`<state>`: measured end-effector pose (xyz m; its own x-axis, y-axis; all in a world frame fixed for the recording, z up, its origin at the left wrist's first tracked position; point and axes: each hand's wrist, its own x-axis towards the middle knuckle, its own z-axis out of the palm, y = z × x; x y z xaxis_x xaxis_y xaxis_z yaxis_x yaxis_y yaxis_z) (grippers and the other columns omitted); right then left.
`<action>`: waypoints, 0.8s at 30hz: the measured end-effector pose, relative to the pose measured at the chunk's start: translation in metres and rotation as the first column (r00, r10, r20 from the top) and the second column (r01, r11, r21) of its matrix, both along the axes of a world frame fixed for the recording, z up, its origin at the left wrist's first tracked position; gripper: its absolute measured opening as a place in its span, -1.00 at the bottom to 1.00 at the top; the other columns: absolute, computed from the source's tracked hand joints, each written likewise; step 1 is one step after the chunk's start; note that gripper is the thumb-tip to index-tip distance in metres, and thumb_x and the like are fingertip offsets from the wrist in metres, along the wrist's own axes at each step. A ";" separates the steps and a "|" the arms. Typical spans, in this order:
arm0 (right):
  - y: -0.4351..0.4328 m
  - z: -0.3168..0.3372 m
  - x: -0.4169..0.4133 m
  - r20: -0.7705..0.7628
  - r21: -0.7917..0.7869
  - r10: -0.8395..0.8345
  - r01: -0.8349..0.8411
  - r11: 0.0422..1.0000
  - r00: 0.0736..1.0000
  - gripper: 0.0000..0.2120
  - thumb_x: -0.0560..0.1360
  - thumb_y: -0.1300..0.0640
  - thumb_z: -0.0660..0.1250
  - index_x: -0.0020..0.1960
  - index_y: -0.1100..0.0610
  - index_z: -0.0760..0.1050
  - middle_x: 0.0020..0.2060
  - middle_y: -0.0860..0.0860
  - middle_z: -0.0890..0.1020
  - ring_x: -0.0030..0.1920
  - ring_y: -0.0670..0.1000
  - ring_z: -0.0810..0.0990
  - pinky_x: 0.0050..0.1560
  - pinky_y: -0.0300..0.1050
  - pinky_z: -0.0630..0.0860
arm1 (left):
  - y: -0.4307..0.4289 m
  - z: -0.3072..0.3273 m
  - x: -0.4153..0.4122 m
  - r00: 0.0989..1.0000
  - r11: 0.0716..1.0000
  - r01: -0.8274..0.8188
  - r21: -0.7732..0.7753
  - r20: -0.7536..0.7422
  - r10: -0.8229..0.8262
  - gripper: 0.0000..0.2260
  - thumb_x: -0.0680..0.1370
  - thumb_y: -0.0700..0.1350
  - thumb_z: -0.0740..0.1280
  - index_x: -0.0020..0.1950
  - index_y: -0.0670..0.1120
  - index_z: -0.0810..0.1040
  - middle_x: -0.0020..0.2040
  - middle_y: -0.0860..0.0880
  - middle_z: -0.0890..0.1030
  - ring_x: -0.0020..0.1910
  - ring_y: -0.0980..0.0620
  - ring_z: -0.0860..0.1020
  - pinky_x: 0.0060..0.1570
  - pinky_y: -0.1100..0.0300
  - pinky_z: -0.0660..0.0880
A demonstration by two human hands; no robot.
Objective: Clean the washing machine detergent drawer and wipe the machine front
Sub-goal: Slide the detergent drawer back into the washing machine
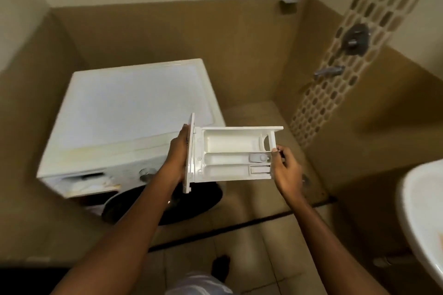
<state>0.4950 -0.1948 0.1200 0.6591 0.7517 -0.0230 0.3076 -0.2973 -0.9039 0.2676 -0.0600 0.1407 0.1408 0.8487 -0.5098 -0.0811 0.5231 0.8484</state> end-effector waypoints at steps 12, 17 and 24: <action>0.056 -0.009 -0.168 -0.243 0.030 0.410 -0.416 0.909 0.879 -0.77 0.59 -0.11 0.25 0.07 0.00 0.58 -0.10 0.00 0.68 -0.10 0.08 0.66 -0.14 0.06 0.64 | -0.062 -0.015 -0.212 0.870 0.881 -0.472 -0.040 0.143 0.472 -0.57 0.59 0.27 0.23 0.10 -0.03 0.70 -0.03 -0.13 0.74 -0.08 -0.14 0.71 -0.02 -0.04 0.63; 0.078 -0.009 -0.248 -0.567 0.083 0.440 -0.483 0.872 0.697 -0.79 0.58 -0.02 0.34 0.00 0.14 0.56 -0.20 0.02 0.68 -0.20 0.12 0.70 -0.27 -0.07 0.58 | -0.073 -0.020 -0.292 0.747 0.771 -0.634 -0.061 0.209 0.631 -0.52 0.64 0.24 0.14 0.14 -0.07 0.68 -0.06 -0.13 0.73 -0.14 -0.13 0.70 -0.15 0.04 0.60; 0.105 -0.025 -0.357 -0.698 0.074 0.514 -0.664 0.744 0.499 -0.71 0.54 -0.04 0.39 0.21 0.03 0.51 0.09 -0.01 0.68 0.06 0.06 0.67 -0.03 -0.05 0.57 | -0.082 -0.049 -0.373 0.544 0.564 -0.817 -0.118 0.161 0.823 -0.50 0.59 0.25 0.18 0.17 -0.10 0.67 0.07 -0.17 0.70 0.08 -0.26 0.64 0.03 -0.07 0.59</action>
<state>0.1380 -0.0893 0.0953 -0.1833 0.8885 -0.4206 -0.1528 -0.4484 -0.8807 -0.1059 -0.1416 0.0921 -0.5212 0.6285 -0.5774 -0.6313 0.1713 0.7564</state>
